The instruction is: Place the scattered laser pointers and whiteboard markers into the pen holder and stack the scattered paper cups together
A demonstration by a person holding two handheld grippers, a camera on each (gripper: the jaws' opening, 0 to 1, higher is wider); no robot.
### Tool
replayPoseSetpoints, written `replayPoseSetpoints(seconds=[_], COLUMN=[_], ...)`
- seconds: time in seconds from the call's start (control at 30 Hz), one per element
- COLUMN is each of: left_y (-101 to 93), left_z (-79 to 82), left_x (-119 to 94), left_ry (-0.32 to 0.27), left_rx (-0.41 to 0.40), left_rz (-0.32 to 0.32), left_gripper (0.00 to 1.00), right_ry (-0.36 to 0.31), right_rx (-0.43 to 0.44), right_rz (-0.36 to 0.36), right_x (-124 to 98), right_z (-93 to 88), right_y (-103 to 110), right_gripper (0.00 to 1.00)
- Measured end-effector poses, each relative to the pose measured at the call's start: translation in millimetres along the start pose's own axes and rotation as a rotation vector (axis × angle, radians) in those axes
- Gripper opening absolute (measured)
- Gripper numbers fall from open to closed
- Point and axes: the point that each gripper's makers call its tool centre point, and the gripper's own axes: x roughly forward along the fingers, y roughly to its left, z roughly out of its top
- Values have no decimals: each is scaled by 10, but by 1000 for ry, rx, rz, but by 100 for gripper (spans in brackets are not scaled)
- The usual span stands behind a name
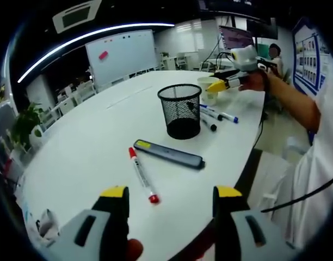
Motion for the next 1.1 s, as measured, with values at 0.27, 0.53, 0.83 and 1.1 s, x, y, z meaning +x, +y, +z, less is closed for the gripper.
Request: replayPoseSetpoints(seconds=[0.27,0.53,0.83,1.1], left_y=[4,-1,6,10], left_z=[6,3,6,2], left_x=[5,-1,6,15], left_ry=[-5,-6,-8,-7], left_rx=[-1,-1,-1,0], left_rz=[-3,-1,-3,-3], left_gripper=[62,62,62,62], right_ry=[-16,-27,-38,-46], right_rx=[4,8,-2,1], right_rz=[2,-3,-7,-13], right_x=[-24,-39,-50,-43], right_z=[34,51,70,79], right_y=[54,30,-10,-68], right_gripper=[51,51,51,51])
